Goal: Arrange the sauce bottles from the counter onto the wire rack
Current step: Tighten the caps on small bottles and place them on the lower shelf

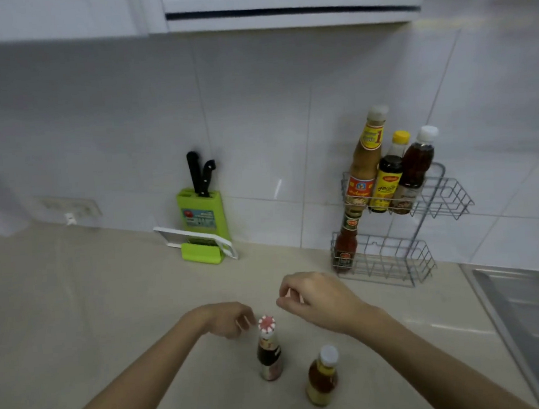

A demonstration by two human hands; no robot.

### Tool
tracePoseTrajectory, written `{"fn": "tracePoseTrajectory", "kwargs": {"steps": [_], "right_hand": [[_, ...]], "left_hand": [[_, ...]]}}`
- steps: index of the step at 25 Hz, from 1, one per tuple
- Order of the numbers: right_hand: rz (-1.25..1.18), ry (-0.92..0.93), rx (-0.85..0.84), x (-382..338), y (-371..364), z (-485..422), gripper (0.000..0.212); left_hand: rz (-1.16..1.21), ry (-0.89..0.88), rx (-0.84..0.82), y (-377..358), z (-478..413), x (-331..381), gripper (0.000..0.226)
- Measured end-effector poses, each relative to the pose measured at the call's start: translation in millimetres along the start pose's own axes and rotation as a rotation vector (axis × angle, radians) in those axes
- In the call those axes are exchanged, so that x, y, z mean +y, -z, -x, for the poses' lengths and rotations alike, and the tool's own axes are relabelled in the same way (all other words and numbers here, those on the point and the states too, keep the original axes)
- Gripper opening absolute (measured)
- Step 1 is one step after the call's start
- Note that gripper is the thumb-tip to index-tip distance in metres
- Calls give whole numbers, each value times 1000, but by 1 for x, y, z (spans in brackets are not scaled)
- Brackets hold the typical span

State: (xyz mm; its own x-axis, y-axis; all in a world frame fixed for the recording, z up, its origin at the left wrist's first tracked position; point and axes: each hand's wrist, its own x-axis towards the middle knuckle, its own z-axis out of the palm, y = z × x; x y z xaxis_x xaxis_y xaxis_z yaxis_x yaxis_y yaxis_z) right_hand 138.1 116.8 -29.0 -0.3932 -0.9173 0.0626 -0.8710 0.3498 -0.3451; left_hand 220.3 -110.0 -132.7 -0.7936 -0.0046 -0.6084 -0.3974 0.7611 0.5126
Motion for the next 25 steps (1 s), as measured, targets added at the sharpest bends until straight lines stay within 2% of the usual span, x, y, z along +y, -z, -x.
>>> {"fn": "tracePoseTrajectory", "kwargs": {"steps": [2,5,7,9,14,17,19,22,25], "right_hand": [[151,37,-77,-20,-16,-6,45],[316,61,-112,-34,-30,-9,49],[349,84,-130,-36,-34,-10,41],[361,116,-155,-37,-37,-12,35],[365,229,-164,-24,-41,-14,25],[513,313,-211,-22,-44,-14,15],[625,340,-201,-21,-48,-15,21],[718,333,-188,-23,-54,-16,18],[748,240,-238,-32,-54,-14,36]], "left_hand": [[184,-40,8,-35,13,-1,58],[415,-189,216,-72,27,11,51],[379,-190,389,-85,28,22,37],[278,-142,496,-86,34,31,33],[194,-119,532,-83,37,34,34],[192,-113,539,-84,35,34,31],[175,-129,525,-84,34,35,30],[186,-162,521,-84,30,30,20],[253,-191,533,-87,28,27,29]]}}
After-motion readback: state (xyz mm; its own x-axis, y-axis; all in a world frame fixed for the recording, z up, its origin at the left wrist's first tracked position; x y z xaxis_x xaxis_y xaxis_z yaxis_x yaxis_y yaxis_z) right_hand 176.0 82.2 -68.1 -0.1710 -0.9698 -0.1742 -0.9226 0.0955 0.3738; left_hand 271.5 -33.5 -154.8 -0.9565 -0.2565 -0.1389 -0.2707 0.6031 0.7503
